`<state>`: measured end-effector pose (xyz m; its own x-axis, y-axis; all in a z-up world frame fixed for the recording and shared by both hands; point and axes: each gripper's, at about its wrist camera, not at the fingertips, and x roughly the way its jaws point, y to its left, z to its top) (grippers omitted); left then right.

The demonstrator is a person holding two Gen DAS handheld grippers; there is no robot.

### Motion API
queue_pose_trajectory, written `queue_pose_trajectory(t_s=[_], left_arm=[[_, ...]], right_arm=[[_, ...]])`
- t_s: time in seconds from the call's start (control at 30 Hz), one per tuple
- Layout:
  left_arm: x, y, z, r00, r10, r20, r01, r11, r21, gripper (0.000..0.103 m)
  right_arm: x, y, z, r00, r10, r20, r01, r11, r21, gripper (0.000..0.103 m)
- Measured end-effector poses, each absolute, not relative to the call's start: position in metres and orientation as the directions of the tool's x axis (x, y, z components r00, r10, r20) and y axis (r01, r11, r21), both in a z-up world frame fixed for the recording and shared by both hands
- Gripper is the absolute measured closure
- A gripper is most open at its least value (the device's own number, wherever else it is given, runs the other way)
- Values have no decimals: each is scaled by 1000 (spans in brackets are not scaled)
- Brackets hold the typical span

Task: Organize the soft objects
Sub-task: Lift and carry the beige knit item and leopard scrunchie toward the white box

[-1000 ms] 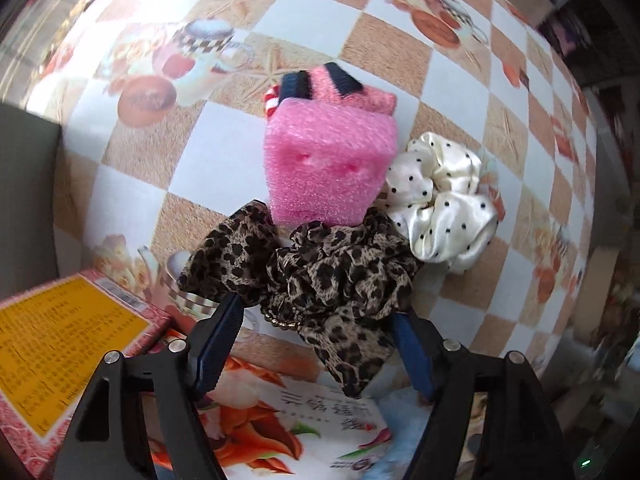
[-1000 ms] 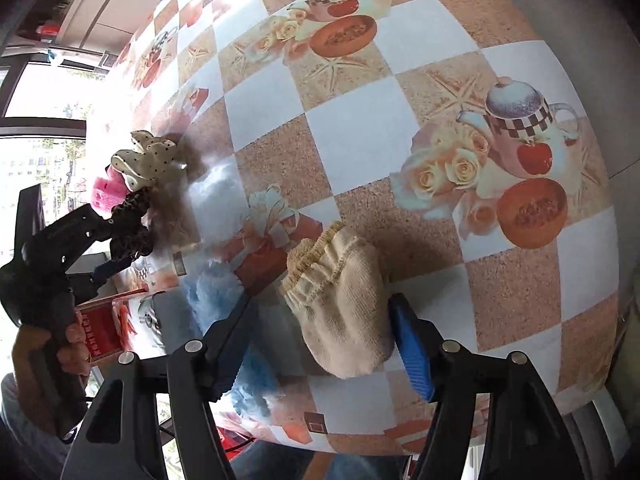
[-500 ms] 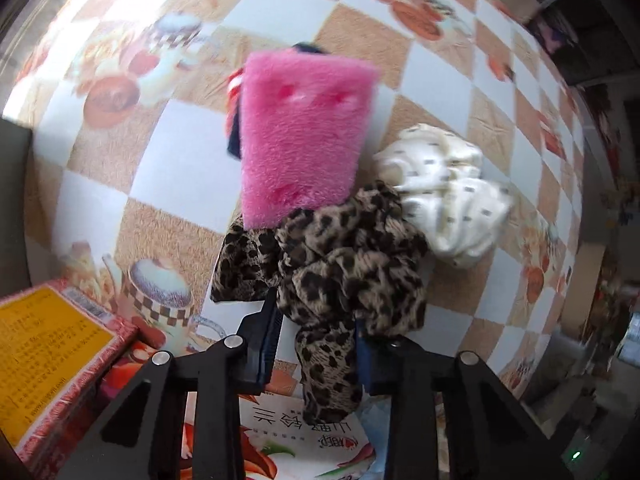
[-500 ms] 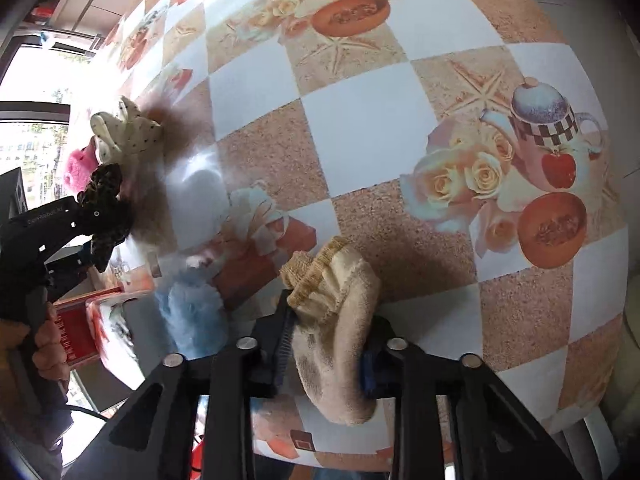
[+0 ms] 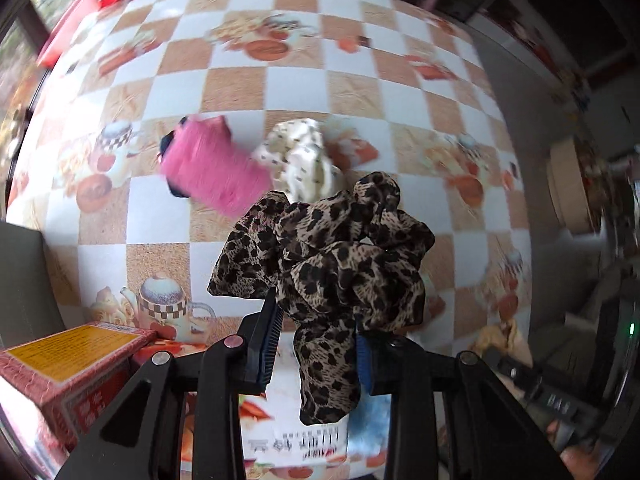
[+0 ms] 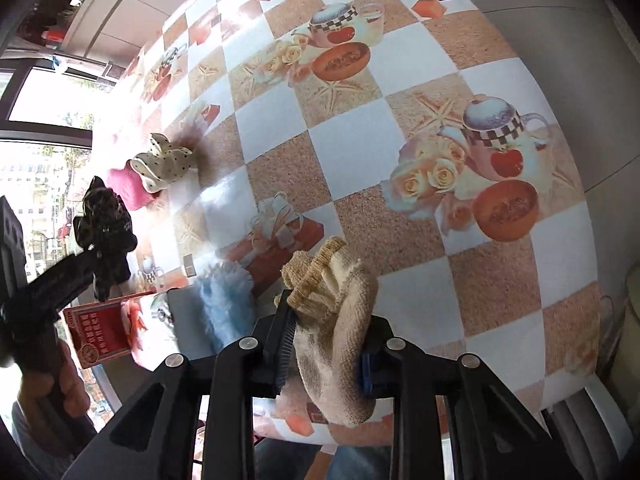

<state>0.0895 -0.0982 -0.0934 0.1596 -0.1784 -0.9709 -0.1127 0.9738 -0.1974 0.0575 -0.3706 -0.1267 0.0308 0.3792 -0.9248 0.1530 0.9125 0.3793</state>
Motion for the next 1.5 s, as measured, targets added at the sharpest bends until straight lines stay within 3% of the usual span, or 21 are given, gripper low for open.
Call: queue_pose_trajectory(t_s=[0.47,0.93,1.5], left_arm=[[29,-133,-74,133,-203,-970,148,972,-183,68],[-56,-122,-63,70,-237,-969,356,913,-198,68],[-111,-25,-34,168,-231,-958,302,937,-173,68]], right_arm=[[21,-355,-106,22,357,-934,124,926,357,75],[-40,-291,-91,-21,351,-936,69,935,349,75],[-68,-163,-57,-56,326,-944,-243,912,330,75]])
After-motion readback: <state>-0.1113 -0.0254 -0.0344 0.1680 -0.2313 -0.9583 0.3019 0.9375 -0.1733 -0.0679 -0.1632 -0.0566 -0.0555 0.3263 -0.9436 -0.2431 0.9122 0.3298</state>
